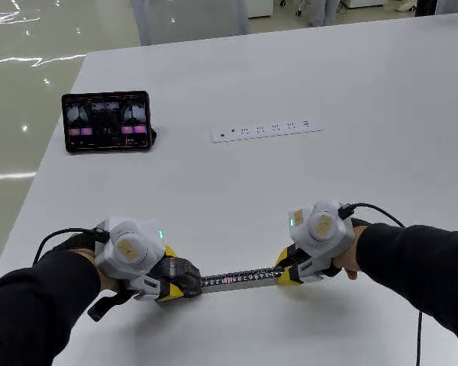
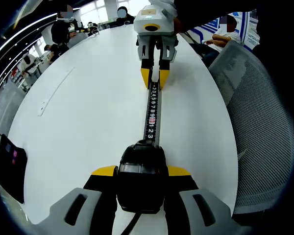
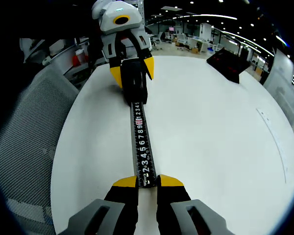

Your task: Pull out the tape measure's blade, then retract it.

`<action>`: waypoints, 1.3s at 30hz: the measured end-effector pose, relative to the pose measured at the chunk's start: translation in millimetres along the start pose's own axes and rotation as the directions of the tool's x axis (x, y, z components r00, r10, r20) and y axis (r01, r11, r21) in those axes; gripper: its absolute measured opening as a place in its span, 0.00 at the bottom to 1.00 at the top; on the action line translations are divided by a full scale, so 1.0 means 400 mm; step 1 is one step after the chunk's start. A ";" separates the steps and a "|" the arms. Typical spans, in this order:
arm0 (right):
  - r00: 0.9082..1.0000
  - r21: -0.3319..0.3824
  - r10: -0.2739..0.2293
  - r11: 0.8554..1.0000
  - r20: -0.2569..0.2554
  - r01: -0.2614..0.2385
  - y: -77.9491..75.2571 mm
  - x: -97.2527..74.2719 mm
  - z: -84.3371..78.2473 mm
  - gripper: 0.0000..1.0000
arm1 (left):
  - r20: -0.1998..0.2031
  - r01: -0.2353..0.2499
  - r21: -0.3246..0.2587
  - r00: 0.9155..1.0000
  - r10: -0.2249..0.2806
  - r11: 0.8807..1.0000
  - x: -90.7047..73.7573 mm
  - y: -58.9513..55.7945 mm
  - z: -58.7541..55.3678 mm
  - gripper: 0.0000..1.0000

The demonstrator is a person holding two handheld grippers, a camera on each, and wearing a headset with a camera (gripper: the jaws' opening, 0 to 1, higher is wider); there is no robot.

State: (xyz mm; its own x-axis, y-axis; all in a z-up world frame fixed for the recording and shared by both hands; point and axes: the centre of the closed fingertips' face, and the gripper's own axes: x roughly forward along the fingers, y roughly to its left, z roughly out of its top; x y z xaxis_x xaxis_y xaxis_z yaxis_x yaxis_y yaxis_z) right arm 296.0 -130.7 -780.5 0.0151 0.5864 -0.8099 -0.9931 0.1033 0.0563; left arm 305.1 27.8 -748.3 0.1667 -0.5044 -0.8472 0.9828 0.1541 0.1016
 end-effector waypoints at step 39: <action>0.999 0.036 -0.023 0.999 -0.028 0.024 -0.012 -0.080 -0.103 0.10 | -0.010 0.004 0.005 1.000 -0.004 1.000 0.001 0.001 0.001 0.31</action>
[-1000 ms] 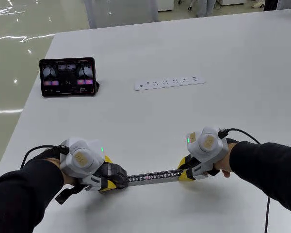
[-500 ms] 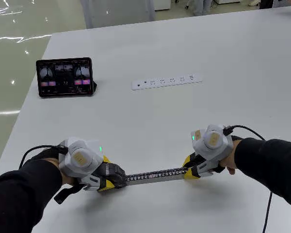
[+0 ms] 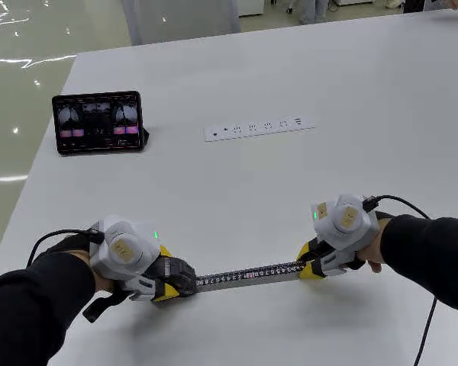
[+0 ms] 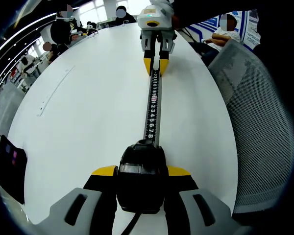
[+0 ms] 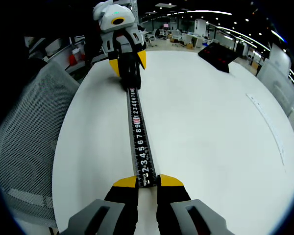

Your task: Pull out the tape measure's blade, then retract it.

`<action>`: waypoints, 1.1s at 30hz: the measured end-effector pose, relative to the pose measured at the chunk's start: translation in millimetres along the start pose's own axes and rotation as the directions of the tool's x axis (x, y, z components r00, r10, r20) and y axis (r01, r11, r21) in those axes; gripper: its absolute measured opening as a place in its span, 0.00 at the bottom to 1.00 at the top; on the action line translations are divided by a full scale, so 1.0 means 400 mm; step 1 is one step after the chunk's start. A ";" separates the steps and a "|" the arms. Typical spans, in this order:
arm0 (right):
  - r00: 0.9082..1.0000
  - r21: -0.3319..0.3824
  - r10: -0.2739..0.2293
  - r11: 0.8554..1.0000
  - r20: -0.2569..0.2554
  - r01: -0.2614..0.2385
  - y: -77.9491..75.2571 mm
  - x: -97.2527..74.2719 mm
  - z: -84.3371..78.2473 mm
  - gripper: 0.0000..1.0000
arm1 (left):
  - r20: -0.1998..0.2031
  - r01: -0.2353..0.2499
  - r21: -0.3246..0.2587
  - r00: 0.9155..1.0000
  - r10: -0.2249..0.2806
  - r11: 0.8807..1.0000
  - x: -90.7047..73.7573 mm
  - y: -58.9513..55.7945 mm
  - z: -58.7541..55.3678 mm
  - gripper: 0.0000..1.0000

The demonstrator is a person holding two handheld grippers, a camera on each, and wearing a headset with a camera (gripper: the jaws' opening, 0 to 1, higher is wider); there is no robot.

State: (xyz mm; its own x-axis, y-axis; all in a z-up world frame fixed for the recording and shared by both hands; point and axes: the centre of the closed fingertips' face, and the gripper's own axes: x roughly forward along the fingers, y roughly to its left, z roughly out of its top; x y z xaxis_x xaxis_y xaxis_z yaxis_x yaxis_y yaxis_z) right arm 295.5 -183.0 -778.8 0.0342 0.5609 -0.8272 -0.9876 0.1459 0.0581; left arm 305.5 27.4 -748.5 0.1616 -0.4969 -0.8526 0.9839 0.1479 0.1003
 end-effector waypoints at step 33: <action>1.000 0.011 -0.017 1.000 -0.014 0.017 -0.012 -0.036 -0.058 0.10 | -0.010 -0.009 -0.003 1.000 0.008 1.000 -0.001 -0.001 -0.001 0.31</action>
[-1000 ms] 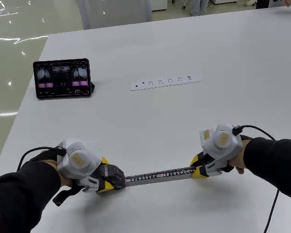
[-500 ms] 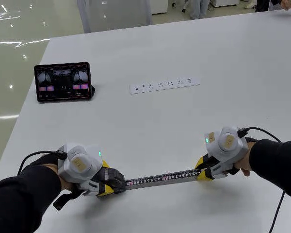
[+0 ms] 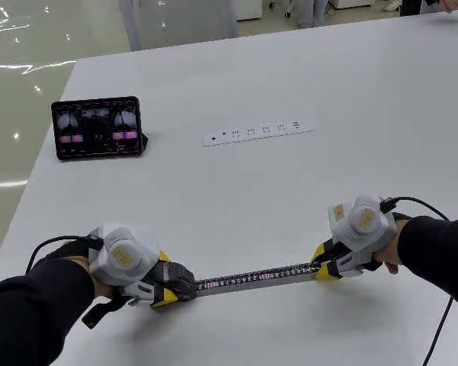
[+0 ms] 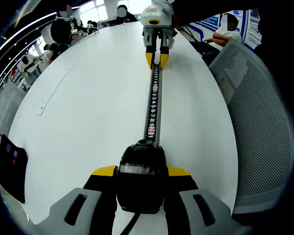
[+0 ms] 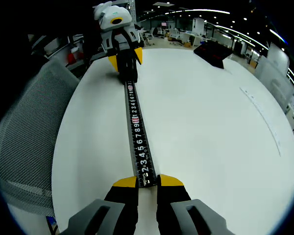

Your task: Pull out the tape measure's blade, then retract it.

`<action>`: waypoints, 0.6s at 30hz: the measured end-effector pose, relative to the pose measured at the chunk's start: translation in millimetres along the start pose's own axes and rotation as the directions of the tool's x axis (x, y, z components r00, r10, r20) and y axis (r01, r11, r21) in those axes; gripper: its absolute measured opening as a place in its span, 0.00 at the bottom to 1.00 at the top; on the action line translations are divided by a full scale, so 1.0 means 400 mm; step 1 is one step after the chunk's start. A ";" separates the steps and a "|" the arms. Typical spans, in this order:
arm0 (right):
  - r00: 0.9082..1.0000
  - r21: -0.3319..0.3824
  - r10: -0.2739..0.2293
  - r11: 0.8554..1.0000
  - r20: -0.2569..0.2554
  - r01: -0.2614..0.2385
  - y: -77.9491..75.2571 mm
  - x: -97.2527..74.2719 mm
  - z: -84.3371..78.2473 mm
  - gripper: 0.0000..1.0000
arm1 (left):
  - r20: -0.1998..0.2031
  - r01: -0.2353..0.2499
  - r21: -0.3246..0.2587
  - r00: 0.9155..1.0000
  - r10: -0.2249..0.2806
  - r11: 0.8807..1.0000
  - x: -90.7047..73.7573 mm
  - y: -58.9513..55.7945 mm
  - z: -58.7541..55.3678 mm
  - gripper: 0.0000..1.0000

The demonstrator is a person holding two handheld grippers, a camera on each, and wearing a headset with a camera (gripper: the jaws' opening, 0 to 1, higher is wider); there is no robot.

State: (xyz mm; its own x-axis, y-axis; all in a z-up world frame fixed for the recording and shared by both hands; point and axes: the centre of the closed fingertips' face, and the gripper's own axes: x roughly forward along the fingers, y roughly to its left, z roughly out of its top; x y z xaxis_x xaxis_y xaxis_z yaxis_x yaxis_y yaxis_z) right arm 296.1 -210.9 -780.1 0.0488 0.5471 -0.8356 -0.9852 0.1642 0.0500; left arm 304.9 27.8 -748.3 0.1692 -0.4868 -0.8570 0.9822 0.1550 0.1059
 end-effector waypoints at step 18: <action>1.000 0.015 -0.017 1.000 -0.002 0.017 -0.004 -0.015 -0.024 0.10 | -0.002 -0.003 -0.001 1.000 0.003 1.000 0.000 0.000 0.000 0.31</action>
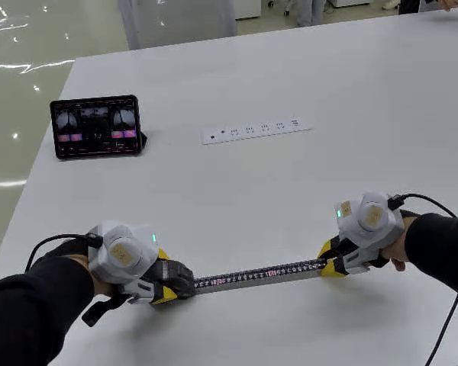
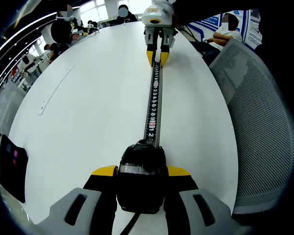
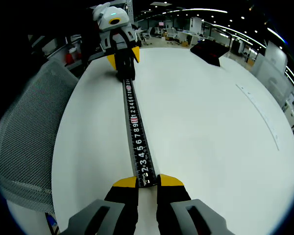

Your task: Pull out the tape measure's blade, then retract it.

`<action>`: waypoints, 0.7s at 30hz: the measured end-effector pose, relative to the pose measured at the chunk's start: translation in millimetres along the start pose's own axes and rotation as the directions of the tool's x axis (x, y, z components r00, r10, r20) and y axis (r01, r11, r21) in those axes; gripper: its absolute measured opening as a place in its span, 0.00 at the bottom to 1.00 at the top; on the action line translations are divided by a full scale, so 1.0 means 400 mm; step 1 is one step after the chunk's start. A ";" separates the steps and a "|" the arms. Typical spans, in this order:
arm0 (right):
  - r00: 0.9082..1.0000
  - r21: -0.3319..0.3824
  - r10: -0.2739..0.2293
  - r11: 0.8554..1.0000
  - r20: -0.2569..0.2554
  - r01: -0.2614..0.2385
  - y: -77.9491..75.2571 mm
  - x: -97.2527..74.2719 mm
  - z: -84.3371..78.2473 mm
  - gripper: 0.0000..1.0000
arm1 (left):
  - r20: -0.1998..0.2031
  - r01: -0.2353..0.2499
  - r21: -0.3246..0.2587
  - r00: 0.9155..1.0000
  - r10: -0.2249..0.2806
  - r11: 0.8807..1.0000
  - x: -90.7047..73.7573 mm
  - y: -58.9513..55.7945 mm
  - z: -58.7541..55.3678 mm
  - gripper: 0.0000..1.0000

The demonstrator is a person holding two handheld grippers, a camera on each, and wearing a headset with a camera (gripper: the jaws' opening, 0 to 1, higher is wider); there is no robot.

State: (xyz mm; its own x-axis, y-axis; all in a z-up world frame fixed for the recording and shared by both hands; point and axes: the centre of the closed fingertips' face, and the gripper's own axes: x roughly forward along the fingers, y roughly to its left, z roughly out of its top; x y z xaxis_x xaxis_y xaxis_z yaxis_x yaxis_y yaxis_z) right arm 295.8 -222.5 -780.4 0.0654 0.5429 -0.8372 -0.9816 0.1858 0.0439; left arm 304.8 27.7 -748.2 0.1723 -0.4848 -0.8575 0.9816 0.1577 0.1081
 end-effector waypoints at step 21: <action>0.996 -0.070 -0.011 0.998 -0.084 0.005 0.004 0.000 0.002 0.12 | -0.006 0.003 0.032 1.000 -0.003 0.999 0.002 0.001 0.003 0.33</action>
State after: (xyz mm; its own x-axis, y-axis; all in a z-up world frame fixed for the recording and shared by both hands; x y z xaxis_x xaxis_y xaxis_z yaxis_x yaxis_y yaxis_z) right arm 294.5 -221.5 -779.8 0.0606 0.4700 -0.8806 -0.9914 0.1306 0.0015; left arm 305.3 26.4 -748.2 0.1692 -0.4800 -0.8608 0.9842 0.1288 0.1216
